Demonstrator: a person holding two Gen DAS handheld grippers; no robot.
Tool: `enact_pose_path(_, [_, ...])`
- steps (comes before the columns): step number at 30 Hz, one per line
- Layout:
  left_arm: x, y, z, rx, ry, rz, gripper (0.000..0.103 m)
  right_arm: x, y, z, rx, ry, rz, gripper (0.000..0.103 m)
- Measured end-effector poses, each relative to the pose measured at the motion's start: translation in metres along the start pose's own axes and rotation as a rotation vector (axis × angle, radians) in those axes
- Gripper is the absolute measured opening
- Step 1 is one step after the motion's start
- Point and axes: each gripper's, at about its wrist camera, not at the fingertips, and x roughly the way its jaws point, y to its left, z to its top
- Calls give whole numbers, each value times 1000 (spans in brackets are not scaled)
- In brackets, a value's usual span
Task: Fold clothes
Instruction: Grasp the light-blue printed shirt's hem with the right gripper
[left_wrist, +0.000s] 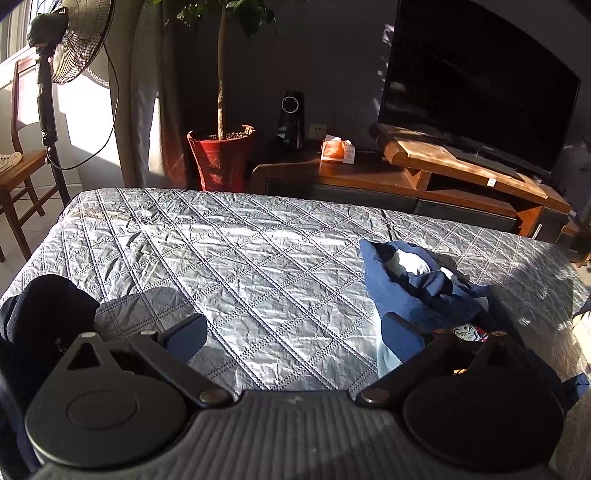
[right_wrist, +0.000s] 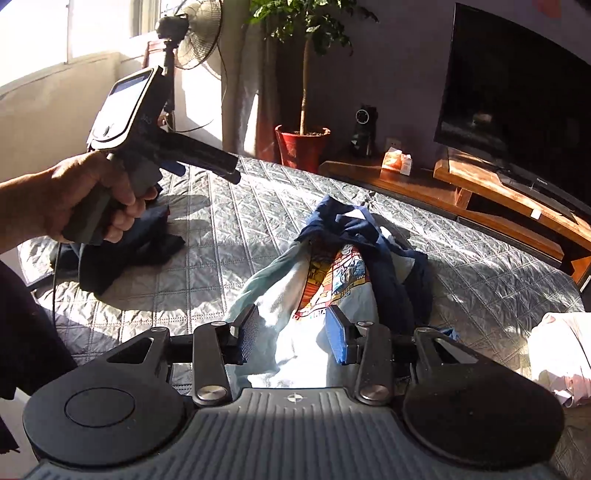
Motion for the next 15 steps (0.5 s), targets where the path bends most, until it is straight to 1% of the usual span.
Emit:
enact_pose_path(5, [2,0,-1,5,8,7,101,63,23,-14,35,176,124,49])
enact_pose_path(6, [3,1,0,2,10,9,101,73,27,-16,24,212,148,50])
enact_pose_path(7, [3,2,0,-4,12,8,101,84,34,-24,-9,245,144,50])
enact_pose_path(10, [3,6,0,-15,10,7,101,99,40,-30,-49,292,105,50])
enact_pose_path(11, [2,6,0,-19,10,7,101,101,36,-31,-16,295,104,49])
enact_pose_path(12, [2,7,0,-20,10,7,101,103,31,-31,24,296,106,41])
enact_pose_path(13, [2,7,1,-21,10,7,101,107,27,-33,54,310,113,29])
enact_pose_path(14, [2,7,1,-21,11,7,101,108,25,-36,62,320,115,5])
enact_pose_path(15, [2,8,1,-22,11,7,101,108,26,-36,59,316,120,4])
